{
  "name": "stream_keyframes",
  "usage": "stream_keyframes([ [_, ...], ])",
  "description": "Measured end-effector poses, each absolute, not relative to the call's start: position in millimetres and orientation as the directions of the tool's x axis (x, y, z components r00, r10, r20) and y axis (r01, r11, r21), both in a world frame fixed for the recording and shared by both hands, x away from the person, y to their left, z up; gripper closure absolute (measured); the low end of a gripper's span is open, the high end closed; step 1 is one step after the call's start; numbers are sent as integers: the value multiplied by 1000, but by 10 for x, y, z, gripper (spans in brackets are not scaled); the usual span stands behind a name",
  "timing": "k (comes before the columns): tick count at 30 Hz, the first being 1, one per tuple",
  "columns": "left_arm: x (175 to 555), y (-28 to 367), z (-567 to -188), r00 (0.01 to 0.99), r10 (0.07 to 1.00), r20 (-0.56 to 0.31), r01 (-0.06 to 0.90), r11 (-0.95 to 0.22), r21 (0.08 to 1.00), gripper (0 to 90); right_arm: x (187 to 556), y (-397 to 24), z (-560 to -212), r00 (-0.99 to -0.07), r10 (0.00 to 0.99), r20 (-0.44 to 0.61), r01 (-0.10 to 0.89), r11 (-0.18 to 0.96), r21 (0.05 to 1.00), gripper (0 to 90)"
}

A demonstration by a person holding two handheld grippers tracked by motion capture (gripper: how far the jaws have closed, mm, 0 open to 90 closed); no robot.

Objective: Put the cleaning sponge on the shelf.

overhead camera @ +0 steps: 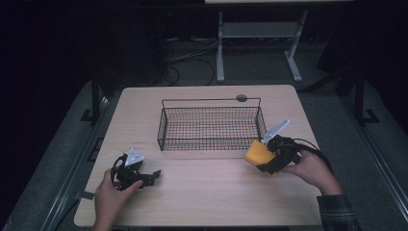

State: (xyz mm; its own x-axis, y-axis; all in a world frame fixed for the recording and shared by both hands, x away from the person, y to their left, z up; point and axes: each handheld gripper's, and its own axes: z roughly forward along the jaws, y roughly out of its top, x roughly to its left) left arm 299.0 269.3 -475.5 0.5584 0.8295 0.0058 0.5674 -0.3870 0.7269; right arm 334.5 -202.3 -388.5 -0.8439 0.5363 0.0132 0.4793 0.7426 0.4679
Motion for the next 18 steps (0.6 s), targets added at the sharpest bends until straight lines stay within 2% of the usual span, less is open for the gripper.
stream_keyframes([
  [18,2991,2696,-4754,561,828,9,566,-392,726,125,3491,-2026,-3675,-832,554,0,480,720,502,224],
])
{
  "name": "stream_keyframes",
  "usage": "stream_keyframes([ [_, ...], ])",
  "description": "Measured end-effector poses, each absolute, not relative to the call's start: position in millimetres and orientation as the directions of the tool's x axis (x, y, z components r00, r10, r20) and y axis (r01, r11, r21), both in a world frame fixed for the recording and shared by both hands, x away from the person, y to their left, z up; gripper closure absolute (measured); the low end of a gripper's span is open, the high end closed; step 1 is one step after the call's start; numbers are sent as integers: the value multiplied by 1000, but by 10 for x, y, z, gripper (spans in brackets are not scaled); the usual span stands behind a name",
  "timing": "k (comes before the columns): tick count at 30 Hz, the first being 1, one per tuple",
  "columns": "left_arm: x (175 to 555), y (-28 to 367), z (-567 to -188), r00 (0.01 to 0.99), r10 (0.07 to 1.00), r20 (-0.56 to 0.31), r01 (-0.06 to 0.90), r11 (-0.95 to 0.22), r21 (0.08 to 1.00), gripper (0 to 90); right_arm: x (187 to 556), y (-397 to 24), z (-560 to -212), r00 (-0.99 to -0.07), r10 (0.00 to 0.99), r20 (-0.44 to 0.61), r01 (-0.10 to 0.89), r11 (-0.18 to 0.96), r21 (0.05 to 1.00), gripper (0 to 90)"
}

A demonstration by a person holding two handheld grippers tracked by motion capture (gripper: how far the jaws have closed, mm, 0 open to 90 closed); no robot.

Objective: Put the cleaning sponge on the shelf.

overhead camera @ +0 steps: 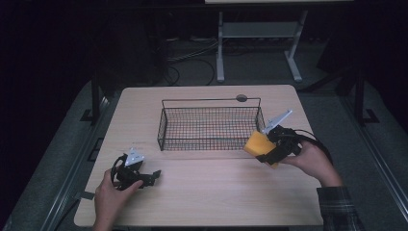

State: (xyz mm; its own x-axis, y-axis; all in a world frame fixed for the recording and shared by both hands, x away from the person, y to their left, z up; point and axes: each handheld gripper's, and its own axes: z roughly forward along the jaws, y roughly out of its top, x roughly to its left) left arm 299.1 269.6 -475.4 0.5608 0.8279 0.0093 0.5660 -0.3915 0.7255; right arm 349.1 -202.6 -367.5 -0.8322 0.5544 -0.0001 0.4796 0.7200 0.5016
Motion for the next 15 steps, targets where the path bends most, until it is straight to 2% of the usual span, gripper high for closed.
stream_keyframes([
  [15,2991,2694,-4755,559,829,8,566,-389,727,125,3650,-2031,-3568,-815,579,-9,488,696,526,224],
])
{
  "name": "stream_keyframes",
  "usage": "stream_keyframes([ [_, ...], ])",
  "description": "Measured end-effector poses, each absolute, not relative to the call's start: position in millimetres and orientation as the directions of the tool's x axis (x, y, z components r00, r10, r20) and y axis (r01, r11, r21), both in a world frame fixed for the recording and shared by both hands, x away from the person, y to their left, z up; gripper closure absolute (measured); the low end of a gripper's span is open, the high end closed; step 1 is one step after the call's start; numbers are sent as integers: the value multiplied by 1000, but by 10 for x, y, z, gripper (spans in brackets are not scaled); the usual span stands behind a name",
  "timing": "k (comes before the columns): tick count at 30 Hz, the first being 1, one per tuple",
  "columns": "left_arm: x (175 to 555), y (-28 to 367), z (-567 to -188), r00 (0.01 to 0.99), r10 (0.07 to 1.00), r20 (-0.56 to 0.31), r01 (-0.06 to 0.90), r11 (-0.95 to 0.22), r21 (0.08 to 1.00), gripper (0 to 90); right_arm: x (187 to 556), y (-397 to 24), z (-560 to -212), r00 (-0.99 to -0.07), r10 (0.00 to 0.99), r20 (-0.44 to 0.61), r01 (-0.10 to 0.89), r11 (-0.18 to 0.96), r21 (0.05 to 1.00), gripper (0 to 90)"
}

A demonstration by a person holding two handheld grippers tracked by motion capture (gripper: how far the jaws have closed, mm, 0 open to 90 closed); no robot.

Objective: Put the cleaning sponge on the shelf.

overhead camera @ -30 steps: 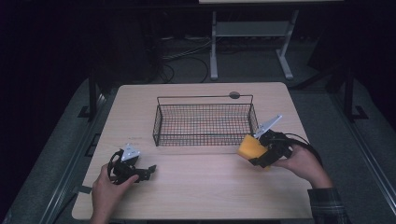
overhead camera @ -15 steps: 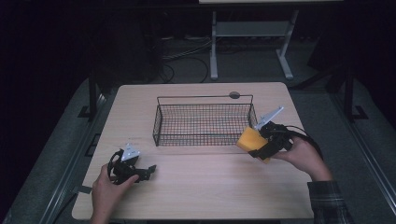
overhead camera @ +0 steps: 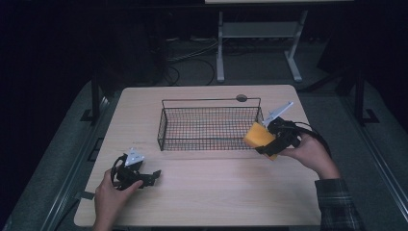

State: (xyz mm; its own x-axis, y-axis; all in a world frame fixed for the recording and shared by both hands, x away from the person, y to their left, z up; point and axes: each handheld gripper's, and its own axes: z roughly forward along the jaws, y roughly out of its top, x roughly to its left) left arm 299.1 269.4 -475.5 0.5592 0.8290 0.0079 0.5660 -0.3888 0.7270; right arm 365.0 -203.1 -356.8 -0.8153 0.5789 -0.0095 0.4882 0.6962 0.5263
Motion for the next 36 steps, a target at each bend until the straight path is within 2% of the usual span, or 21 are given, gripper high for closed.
stream_keyframes([
  [36,2990,2695,-4754,560,828,8,567,-391,725,125,4138,-1963,-3514,-774,633,-5,527,649,548,224],
])
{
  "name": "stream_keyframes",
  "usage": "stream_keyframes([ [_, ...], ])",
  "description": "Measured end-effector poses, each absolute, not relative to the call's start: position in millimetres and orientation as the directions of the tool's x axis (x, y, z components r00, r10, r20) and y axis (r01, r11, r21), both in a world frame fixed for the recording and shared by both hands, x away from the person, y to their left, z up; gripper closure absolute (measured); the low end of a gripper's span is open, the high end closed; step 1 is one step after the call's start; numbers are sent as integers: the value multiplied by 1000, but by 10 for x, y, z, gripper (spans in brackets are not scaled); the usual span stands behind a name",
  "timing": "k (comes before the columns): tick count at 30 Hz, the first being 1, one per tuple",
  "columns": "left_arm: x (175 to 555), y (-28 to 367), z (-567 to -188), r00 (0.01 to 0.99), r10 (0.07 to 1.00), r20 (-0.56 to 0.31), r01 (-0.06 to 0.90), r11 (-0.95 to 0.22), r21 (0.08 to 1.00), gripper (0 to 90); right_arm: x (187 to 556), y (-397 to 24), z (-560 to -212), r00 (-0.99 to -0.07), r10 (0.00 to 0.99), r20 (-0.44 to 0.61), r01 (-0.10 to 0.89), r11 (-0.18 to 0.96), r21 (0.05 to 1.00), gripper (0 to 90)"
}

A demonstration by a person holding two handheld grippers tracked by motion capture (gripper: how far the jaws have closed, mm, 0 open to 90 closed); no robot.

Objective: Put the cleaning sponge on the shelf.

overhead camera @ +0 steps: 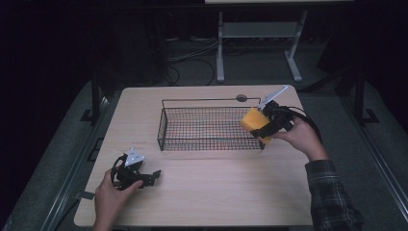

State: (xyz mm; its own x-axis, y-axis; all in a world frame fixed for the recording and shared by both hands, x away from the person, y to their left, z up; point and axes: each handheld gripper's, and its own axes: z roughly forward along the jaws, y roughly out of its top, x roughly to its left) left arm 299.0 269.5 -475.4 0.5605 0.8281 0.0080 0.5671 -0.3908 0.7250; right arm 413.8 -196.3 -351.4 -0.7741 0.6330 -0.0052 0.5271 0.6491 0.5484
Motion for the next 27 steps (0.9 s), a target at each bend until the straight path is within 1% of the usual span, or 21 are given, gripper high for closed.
stream_keyframes([
  [27,2990,2695,-4754,561,828,8,567,-391,725,125,4461,-1743,-3503,-760,650,-12,544,646,536,224],
])
